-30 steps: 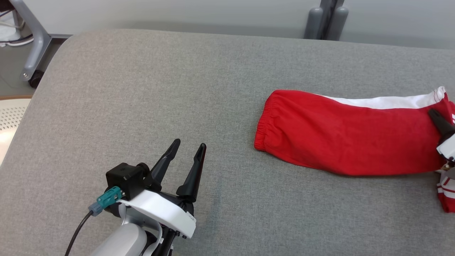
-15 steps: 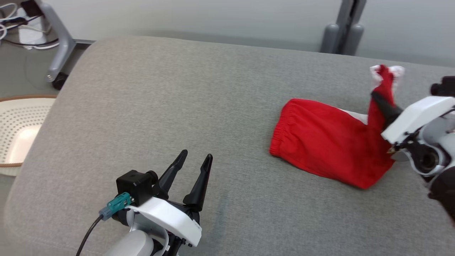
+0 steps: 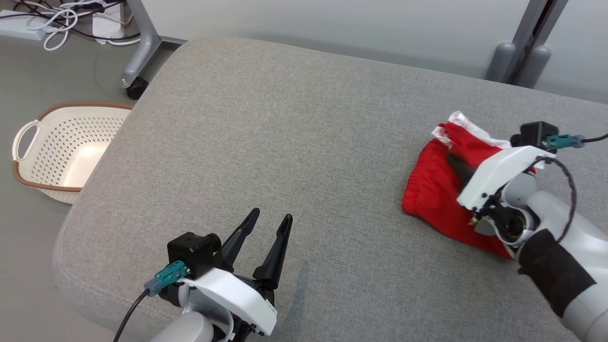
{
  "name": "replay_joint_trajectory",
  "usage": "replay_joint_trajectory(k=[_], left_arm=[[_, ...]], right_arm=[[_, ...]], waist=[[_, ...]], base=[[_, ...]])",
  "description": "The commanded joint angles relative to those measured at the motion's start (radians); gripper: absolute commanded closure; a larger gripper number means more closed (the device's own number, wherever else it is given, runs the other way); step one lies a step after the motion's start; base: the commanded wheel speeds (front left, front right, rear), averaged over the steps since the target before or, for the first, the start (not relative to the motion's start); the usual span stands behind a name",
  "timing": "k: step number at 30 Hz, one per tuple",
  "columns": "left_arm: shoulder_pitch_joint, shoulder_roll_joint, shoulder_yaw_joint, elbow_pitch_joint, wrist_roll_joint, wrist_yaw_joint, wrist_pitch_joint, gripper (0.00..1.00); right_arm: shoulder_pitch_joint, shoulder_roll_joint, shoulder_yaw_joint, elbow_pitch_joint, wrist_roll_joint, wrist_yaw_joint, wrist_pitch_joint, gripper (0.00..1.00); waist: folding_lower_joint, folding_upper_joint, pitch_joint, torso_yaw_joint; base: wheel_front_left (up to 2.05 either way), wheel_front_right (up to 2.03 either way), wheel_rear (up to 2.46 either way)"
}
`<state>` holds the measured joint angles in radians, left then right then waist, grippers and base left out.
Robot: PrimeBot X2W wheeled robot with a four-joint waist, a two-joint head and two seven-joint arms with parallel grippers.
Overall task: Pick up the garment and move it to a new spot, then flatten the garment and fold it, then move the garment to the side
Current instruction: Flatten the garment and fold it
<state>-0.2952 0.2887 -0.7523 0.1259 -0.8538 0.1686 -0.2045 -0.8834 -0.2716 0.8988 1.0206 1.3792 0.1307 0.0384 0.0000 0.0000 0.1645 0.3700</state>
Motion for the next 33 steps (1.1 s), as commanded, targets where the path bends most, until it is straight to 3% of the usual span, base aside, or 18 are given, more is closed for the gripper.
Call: replay_joint_trajectory(k=[1,10,17,21,24,25,26,27,28,33], left_arm=[[-0.006,-0.001,0.002,0.004,0.002,0.001,-0.004,0.0],[0.014,0.01,0.008,0.015,-0.008,0.005,-0.007,0.0],[0.038,0.026,0.026,-0.003,-0.012,0.02,-0.02,0.0],[0.046,0.028,0.025,-0.013,-0.011,0.026,-0.022,0.0],[0.038,0.029,0.022,-0.021,-0.009,0.026,-0.02,0.0],[0.034,0.03,0.021,-0.021,-0.007,0.025,-0.019,0.0],[0.029,0.029,0.02,-0.022,-0.006,0.024,-0.017,0.0],[0.024,0.028,0.019,-0.023,-0.005,0.024,-0.015,0.0],[0.02,0.027,0.019,-0.023,-0.003,0.023,-0.015,0.0],[0.012,0.025,0.017,-0.019,0.0,0.02,-0.014,0.0]], right_arm=[[-0.014,0.01,0.002,0.003,-0.002,0.0,0.001,0.0],[0.015,0.005,0.006,-0.112,-0.003,0.0,-0.072,0.0],[0.059,-0.123,-0.025,-0.252,-0.023,0.0,-0.2,0.0],[0.095,-0.193,-0.055,-0.241,-0.033,0.0,-0.246,0.0],[0.111,-0.21,-0.061,-0.207,-0.046,0.0,-0.254,0.0],[0.114,-0.209,-0.059,-0.192,-0.051,0.0,-0.254,0.08],[0.114,-0.208,-0.057,-0.174,-0.059,0.0,-0.256,0.42],[0.113,-0.202,-0.057,-0.158,-0.06,0.0,-0.256,0.83],[0.11,-0.192,-0.057,-0.141,-0.061,0.0,-0.251,1.0],[0.088,-0.153,-0.038,-0.072,-0.074,0.0,-0.213,1.0]], waist=[[0.0,0.0,-0.001,0.001],[0.0,0.0,-0.044,-0.081],[0.0,0.0,-0.081,-0.175],[0.0,0.0,-0.083,-0.197],[0.0,0.0,-0.074,-0.197],[0.0,0.0,-0.068,-0.194],[0.0,0.0,-0.063,-0.189],[0.0,0.0,-0.058,-0.183],[0.0,0.0,-0.052,-0.177],[0.0,0.0,-0.034,-0.144]], base=[[0.0,0.0,0.0],[0.0,0.0,0.0],[0.0,0.0,0.0],[0.0,0.0,0.0],[0.0,0.0,0.0],[0.0,0.0,0.0],[0.0,0.0,0.0],[0.0,0.0,0.0],[0.0,0.0,0.0],[0.0,0.0,0.0]])
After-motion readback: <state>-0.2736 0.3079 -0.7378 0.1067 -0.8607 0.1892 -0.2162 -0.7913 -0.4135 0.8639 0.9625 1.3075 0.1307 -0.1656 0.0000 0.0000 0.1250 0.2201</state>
